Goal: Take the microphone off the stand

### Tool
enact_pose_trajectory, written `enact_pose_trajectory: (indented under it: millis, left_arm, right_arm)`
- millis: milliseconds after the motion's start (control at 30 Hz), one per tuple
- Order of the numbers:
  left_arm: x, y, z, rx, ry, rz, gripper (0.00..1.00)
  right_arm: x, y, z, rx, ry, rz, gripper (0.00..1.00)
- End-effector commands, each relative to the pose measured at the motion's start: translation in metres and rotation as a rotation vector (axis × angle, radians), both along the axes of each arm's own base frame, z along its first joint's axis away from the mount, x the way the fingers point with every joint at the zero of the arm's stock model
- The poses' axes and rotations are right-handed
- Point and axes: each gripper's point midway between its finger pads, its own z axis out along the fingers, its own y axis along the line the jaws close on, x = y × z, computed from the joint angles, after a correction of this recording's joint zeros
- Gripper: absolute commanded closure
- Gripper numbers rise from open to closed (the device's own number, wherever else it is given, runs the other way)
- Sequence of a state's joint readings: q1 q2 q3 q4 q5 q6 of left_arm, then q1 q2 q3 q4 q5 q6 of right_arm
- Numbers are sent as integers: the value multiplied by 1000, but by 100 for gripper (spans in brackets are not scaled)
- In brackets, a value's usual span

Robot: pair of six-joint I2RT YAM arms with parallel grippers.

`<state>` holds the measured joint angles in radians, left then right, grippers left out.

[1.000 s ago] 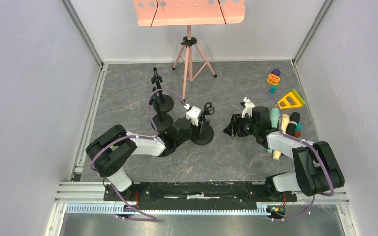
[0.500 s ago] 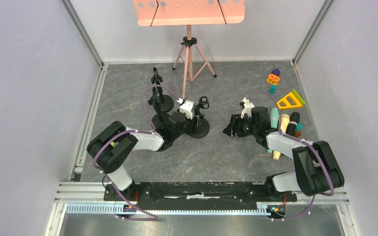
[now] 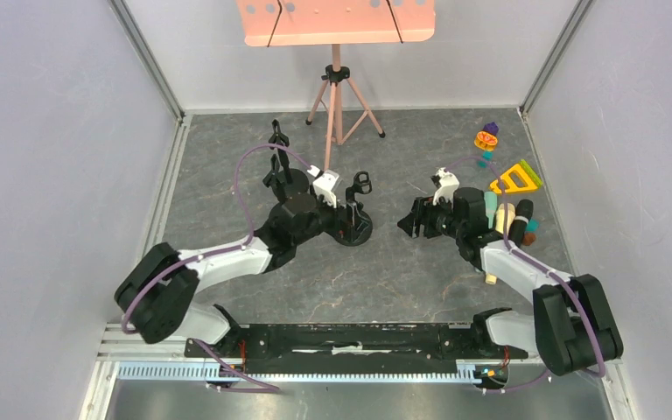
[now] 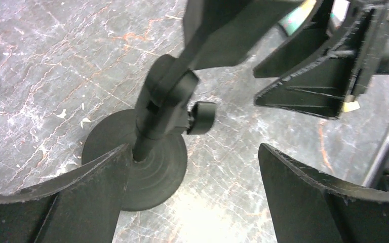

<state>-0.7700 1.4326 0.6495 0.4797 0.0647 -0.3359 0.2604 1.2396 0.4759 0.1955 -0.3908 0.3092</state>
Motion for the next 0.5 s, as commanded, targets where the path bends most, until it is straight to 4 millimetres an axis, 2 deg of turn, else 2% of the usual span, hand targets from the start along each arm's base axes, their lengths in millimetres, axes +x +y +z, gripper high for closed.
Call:
enact_pose_trajectory:
  millis: [0,67,200,367,467]
  left_arm:
    - [-18,2,36,-21,-24,-66,0]
    - [-23,6,55,-23,-51,-81,0]
    - [-25,20,90,-4,-111,-57,0]
    - [-23,37,150,31,-249,-33,0]
    - [-14,50,169,99,-269,6,0]
  right_arm:
    - [6,-4,19,-4,-100,-24,28]
    - [6,-10,24,-8,-134,-57,28]
    - [7,-23,50,-11,-266,-126,27]
    - [6,-39,75,-31,-370,-201,25]
    - [6,-47,85,-32,-402,-247,25]
